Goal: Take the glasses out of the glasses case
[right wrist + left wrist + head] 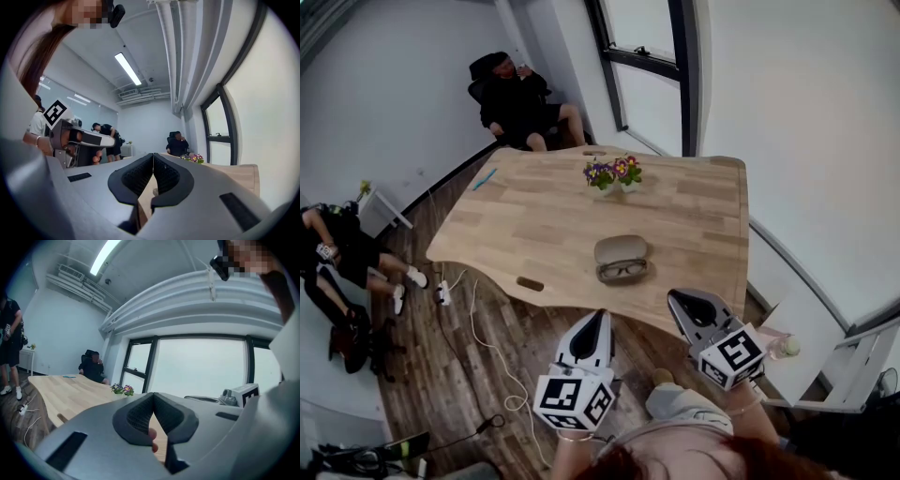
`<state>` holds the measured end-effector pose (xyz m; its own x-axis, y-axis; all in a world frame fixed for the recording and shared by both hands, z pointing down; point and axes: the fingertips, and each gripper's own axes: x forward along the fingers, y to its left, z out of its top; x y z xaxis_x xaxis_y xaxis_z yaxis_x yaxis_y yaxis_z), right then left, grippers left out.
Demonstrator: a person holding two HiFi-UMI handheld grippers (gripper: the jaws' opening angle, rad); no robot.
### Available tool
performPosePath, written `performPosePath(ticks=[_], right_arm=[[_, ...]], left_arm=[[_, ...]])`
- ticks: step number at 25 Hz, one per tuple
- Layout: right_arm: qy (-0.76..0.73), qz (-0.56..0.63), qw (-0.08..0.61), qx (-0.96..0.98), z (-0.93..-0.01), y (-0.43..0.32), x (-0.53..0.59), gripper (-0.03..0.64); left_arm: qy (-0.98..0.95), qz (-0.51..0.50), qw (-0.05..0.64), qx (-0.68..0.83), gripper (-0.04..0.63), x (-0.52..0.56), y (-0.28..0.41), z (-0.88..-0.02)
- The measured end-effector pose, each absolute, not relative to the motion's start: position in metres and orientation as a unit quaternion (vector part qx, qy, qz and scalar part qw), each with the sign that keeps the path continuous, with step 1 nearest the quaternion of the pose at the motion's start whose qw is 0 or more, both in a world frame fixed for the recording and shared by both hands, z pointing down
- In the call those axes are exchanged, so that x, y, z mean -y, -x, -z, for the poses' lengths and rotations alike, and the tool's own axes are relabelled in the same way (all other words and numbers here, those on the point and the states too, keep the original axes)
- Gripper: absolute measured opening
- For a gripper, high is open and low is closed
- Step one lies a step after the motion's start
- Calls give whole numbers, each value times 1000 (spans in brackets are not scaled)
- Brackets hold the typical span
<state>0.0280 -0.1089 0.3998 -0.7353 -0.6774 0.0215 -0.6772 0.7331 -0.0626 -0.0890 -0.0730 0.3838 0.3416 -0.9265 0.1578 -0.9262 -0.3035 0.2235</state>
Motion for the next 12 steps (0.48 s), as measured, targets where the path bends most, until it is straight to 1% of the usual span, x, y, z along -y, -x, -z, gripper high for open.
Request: performPosePath(ticks=[12], right_arm=[[317,11,-35,-948,-413,-8,179,2]], left_arm=[[-785,1,141,603,2,141,103,-386]])
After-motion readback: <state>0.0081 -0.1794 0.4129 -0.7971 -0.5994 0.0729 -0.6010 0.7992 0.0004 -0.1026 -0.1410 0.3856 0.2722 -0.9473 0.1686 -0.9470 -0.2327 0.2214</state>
